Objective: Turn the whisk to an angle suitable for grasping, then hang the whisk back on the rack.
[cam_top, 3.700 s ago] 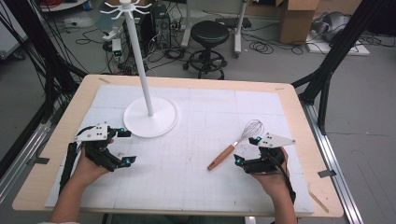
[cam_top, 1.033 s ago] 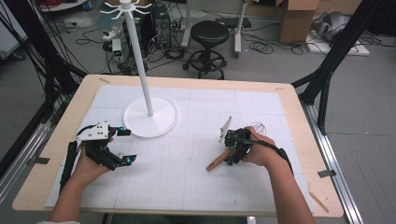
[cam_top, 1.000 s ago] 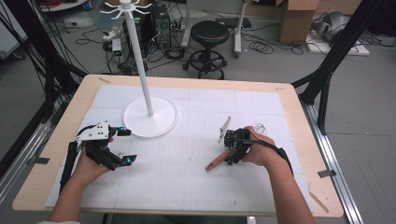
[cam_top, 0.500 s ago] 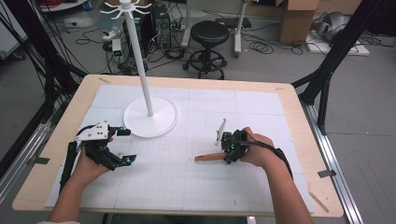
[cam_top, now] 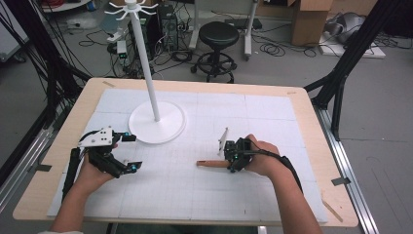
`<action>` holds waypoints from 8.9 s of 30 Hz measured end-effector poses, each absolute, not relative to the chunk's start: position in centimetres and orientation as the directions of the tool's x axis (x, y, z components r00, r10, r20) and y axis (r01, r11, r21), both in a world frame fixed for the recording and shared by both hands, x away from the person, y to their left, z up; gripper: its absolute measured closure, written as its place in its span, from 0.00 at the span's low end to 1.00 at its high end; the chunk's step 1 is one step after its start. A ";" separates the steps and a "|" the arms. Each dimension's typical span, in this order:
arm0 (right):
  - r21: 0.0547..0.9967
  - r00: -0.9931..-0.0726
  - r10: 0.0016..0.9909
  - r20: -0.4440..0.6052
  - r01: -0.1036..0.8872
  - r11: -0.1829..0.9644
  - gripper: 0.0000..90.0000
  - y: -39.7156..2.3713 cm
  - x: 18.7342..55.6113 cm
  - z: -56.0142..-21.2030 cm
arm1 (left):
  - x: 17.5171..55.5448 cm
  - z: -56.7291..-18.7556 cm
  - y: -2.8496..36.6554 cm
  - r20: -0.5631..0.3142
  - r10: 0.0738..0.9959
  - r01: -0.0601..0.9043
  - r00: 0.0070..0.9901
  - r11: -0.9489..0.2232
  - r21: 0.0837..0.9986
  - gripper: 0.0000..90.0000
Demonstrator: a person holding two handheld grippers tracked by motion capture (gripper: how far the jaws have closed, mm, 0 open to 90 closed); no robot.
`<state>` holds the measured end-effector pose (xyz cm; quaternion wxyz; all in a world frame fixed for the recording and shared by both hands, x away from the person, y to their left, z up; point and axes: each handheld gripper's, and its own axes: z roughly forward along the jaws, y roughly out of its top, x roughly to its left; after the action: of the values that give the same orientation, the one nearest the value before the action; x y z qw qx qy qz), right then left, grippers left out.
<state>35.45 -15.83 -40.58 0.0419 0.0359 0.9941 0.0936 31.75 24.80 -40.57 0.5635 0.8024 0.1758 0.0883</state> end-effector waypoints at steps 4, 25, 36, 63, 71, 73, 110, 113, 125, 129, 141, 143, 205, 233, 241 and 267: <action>0.199 -0.996 0.048 -0.080 0.031 0.979 0.77 -13.9 34.7 -40.4 | 31.7 -40.6 24.8 -0.056 0.381 0.182 0.923 -0.305 0.935 0.02; 0.226 -0.994 0.099 -0.036 0.088 0.970 0.66 -14.1 34.7 -40.4 | 31.7 -40.4 25.0 -0.054 0.386 0.180 0.921 -0.301 0.936 0.02; 0.210 -0.998 0.031 -0.058 0.018 0.978 0.78 -11.9 34.6 -40.5 | 31.7 -40.3 25.2 -0.057 0.392 0.181 0.918 -0.288 0.940 0.02; 0.145 -0.996 -0.068 -0.052 -0.075 0.987 0.78 -0.2 34.7 -40.6 | 31.7 -39.8 26.3 -0.042 0.412 0.179 0.910 -0.300 0.937 0.02; 0.194 -0.996 -0.038 -0.087 -0.054 0.980 0.58 -0.8 34.6 -39.8 | 31.7 -39.8 26.3 -0.045 0.411 0.180 0.911 -0.297 0.938 0.02; 0.220 -0.995 -0.014 -0.094 -0.034 0.975 0.53 -1.3 34.4 -39.1 | 31.7 -39.9 26.2 -0.046 0.411 0.182 0.911 -0.299 0.937 0.02; 0.634 -0.959 0.256 -0.122 0.124 0.764 0.19 -12.3 33.7 -34.6 | 31.3 -39.1 26.5 -0.044 0.389 0.170 0.920 -0.295 0.940 0.02; 0.639 -0.959 0.260 -0.115 0.129 0.758 0.17 -12.3 33.6 -34.7 | 31.3 -39.2 26.5 -0.047 0.389 0.173 0.920 -0.296 0.939 0.02; 0.651 -0.962 0.251 -0.107 0.124 0.749 0.17 -11.6 34.1 -35.1 | 31.5 -39.1 26.8 -0.046 0.396 0.173 0.917 -0.291 0.941 0.02; 0.623 -0.970 0.222 -0.097 0.115 0.774 0.17 -10.2 34.4 -35.4 | 31.5 -39.2 26.8 -0.045 0.398 0.176 0.916 -0.301 0.937 0.02; 0.489 -0.992 0.116 -0.044 0.079 0.869 0.19 -4.4 35.3 -38.7 | 31.4 -39.2 26.7 -0.038 0.406 0.178 0.913 -0.313 0.933 0.02; 0.458 -0.995 0.088 -0.038 0.061 0.887 0.24 -3.2 35.4 -39.6 | 31.5 -39.3 26.7 -0.038 0.403 0.177 0.915 -0.315 0.933 0.02; 0.830 -0.953 0.299 -0.043 0.133 0.541 0.78 -11.9 39.5 -24.8 | 31.2 -38.8 26.7 -0.031 0.403 0.166 0.915 -0.305 0.938 0.02; 0.894 -0.902 0.418 -0.103 0.100 0.438 0.78 -10.0 43.7 -17.1 | 31.1 -38.6 26.8 -0.024 0.400 0.158 0.916 -0.304 0.939 0.02; 0.889 -0.891 0.434 -0.132 0.087 0.449 0.78 -8.5 44.1 -15.9 | 31.0 -38.5 26.8 -0.020 0.399 0.153 0.917 -0.306 0.939 0.02; 0.873 -0.878 0.457 -0.141 0.108 0.476 0.78 -6.8 45.1 -16.4 | 30.9 -38.4 27.2 -0.019 0.404 0.151 0.915 -0.298 0.943 0.02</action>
<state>45.05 -6.79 -16.38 0.1807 0.1683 0.8400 0.4832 30.85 27.18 -38.36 0.5665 0.7977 0.1740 0.1117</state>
